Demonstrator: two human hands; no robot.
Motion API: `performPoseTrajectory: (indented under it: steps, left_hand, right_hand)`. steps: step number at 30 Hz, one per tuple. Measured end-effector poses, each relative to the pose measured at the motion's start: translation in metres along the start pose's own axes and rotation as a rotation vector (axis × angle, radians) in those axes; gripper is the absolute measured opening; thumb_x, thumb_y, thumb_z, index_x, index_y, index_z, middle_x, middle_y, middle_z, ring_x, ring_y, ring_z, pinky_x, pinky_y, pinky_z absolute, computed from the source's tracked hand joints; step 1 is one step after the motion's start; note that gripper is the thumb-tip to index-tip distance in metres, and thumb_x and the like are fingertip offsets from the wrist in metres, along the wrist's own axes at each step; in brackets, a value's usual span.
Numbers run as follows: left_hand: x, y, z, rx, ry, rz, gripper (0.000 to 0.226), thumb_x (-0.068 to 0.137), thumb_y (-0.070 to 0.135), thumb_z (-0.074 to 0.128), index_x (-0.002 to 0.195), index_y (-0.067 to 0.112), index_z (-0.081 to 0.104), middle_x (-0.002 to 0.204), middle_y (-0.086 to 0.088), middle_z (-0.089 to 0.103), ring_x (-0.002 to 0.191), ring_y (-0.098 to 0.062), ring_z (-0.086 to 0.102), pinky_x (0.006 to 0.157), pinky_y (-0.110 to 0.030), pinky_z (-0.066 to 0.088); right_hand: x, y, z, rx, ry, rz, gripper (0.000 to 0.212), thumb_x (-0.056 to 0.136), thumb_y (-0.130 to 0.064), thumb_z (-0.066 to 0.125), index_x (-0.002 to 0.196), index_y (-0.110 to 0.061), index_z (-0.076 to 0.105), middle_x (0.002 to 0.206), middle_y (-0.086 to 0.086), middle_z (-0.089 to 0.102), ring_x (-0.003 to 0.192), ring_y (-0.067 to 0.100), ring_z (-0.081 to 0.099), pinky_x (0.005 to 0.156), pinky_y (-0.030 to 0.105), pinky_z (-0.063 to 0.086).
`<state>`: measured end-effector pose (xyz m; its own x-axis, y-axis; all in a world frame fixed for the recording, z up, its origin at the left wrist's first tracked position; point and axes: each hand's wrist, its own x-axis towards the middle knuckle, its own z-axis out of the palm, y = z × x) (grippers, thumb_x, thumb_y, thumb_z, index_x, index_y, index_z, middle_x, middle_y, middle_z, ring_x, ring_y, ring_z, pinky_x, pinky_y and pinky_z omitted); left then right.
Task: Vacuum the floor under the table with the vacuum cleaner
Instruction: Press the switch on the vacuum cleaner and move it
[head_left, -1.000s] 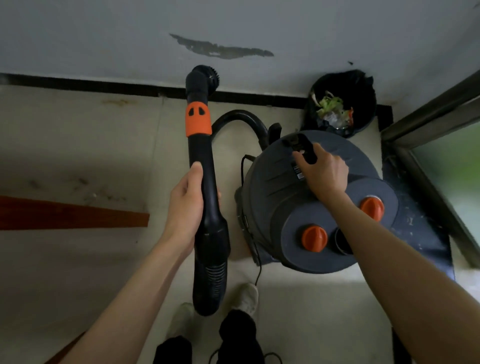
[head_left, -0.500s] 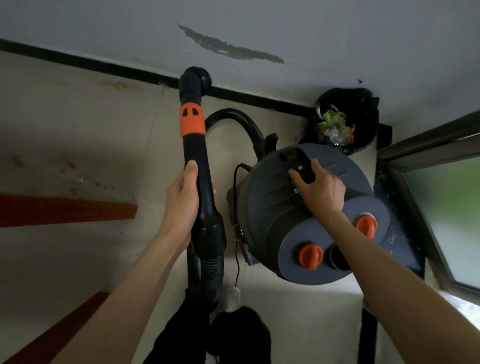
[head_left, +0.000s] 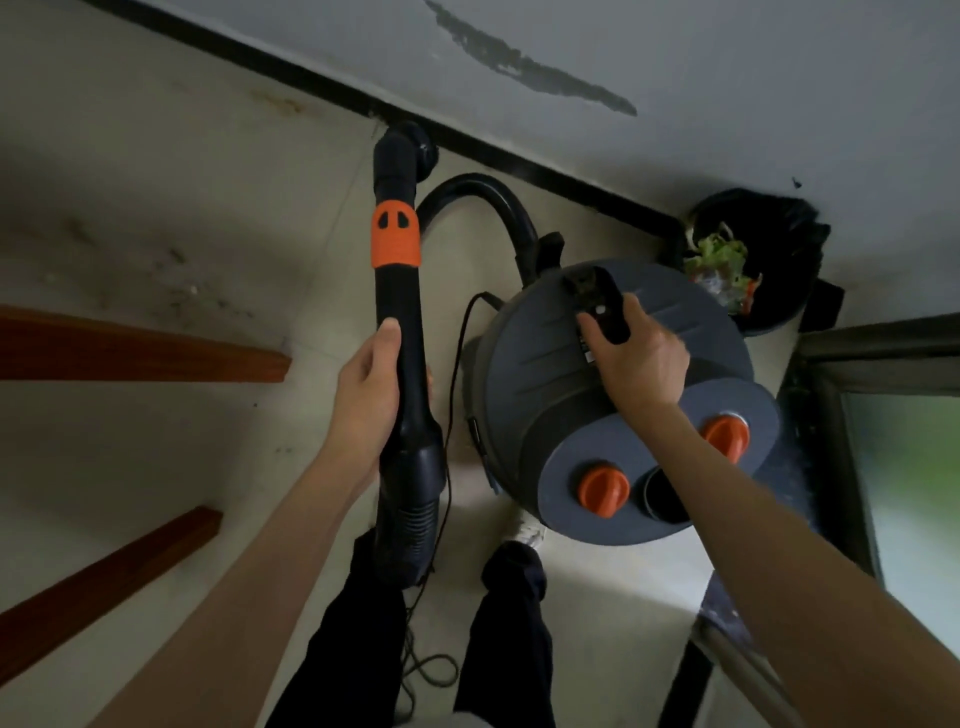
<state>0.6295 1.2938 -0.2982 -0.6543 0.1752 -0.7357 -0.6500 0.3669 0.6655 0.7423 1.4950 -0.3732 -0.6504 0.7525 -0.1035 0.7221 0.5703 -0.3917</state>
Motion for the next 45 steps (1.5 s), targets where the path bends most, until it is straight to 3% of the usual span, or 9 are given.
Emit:
performPoseTrajectory:
  steps: [8,17,22,26,29,38,41,45]
  left_hand:
    - [0.021,0.018,0.014,-0.147,0.110,-0.025,0.041,0.097,0.046,0.038,0.083,0.013,0.058,0.070,-0.009,0.061,0.063,-0.023,0.057,0.073,-0.041,0.051]
    - [0.069,0.067,-0.009,-0.294,0.172,-0.068,0.041,0.095,0.050,0.040,0.089,0.014,0.058,0.075,-0.010,0.061,0.068,-0.023,0.059,0.072,-0.038,0.051]
    - [0.086,0.087,-0.021,-0.333,0.215,-0.069,0.042,0.096,0.047,0.039,0.091,0.011,0.058,0.074,-0.011,0.061,0.064,-0.022,0.058,0.063,-0.033,0.051]
    - [0.098,0.097,-0.020,-0.342,0.249,-0.021,0.040,0.096,0.046,0.039,0.086,0.012,0.057,0.073,-0.012,0.060,0.064,-0.025,0.057,0.067,-0.039,0.050]
    - [0.102,0.104,-0.011,-0.382,0.313,-0.015,0.037,0.096,0.045,0.041,0.083,0.014,0.057,0.074,-0.012,0.060,0.060,-0.020,0.056,0.062,-0.035,0.050]
    - [0.077,0.104,0.004,-0.510,0.443,0.050,0.043,0.097,0.043,0.038,0.091,0.006,0.057,0.066,-0.008,0.061,0.058,-0.018,0.057,0.057,-0.028,0.049]
    - [0.058,0.102,0.002,-0.517,0.482,0.109,0.041,0.098,0.041,0.037,0.088,0.005,0.056,0.069,-0.009,0.059,0.059,-0.016,0.056,0.058,-0.025,0.048]
    - [0.032,0.099,-0.005,-0.495,0.515,0.178,0.034,0.098,0.037,0.038,0.089,0.010,0.056,0.070,-0.006,0.060,0.058,-0.012,0.056,0.053,-0.019,0.048]
  right_hand:
    - [0.077,-0.040,0.011,-0.057,-0.117,-0.127,0.051,0.094,-0.050,0.048,0.130,-0.015,0.054,0.093,0.010,0.069,0.086,0.027,0.063,0.072,0.031,0.041]
    - [0.171,-0.129,0.038,-0.076,-0.223,-0.250,0.058,0.095,-0.053,0.044,0.138,-0.015,0.047,0.098,0.010,0.068,0.092,0.028,0.062,0.083,0.038,0.046]
    - [0.213,-0.173,0.052,-0.122,-0.263,-0.337,0.058,0.095,-0.054,0.043,0.136,-0.013,0.048,0.101,0.012,0.068,0.095,0.030,0.062,0.079,0.036,0.044]
    - [0.238,-0.194,0.059,-0.141,-0.311,-0.412,0.059,0.095,-0.054,0.042,0.137,-0.014,0.047,0.104,0.013,0.067,0.097,0.031,0.061,0.080,0.036,0.044]
    - [0.251,-0.203,0.060,-0.166,-0.349,-0.471,0.059,0.095,-0.055,0.042,0.139,-0.015,0.046,0.111,0.014,0.066,0.104,0.032,0.060,0.086,0.037,0.043]
    - [0.262,-0.203,0.055,-0.159,-0.374,-0.570,0.054,0.095,-0.052,0.044,0.128,-0.010,0.052,0.105,0.016,0.067,0.098,0.034,0.060,0.079,0.037,0.042]
    - [0.256,-0.201,0.050,-0.162,-0.423,-0.552,0.058,0.097,-0.050,0.041,0.135,-0.008,0.046,0.118,0.019,0.062,0.107,0.035,0.057,0.085,0.040,0.043]
    - [0.231,-0.206,0.033,-0.268,-0.472,-0.519,0.059,0.101,-0.038,0.040,0.148,-0.006,0.028,0.147,0.023,0.033,0.131,0.038,0.034,0.105,0.046,0.029]
